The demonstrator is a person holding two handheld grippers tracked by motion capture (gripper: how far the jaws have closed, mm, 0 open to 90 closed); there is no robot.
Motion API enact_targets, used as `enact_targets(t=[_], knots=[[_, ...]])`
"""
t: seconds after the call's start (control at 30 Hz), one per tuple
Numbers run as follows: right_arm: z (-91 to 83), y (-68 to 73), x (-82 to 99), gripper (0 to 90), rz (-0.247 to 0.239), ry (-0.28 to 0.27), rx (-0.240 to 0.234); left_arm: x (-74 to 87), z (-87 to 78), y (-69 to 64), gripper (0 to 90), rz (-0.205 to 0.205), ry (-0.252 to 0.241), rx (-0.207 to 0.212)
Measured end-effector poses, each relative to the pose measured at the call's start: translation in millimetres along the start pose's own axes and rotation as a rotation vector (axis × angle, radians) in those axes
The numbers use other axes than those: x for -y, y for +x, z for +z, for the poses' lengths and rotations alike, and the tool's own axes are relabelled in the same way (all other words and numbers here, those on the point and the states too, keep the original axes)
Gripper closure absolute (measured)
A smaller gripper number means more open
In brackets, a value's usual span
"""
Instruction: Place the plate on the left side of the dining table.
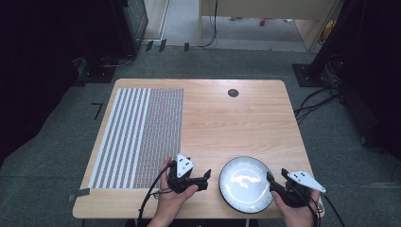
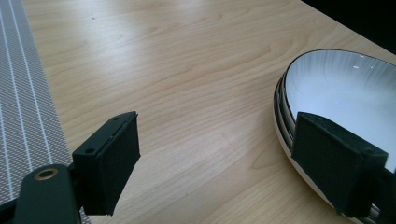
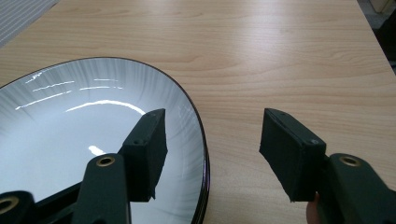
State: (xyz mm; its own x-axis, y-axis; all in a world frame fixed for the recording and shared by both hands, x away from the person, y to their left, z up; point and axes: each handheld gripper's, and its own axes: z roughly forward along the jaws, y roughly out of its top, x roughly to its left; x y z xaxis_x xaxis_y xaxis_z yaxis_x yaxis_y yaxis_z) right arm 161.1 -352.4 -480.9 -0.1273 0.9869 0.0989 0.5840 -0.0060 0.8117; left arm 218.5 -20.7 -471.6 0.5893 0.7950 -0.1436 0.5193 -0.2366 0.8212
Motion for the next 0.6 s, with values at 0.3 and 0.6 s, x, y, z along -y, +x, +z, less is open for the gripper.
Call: enact_targets(t=[0.3, 0.6], knots=[[-0.4, 1.9, 1.0, 44.9, -0.012, 0.011, 0.016, 0.5, 11.3, -20.1, 23.3, -0.015, 0.015, 0.077], [-2.4, -0.8, 1.5, 54.6, 0.001, 0.017, -0.006, 6.5, 22.0, -45.2, 34.5, 0.03, 0.026, 0.133]])
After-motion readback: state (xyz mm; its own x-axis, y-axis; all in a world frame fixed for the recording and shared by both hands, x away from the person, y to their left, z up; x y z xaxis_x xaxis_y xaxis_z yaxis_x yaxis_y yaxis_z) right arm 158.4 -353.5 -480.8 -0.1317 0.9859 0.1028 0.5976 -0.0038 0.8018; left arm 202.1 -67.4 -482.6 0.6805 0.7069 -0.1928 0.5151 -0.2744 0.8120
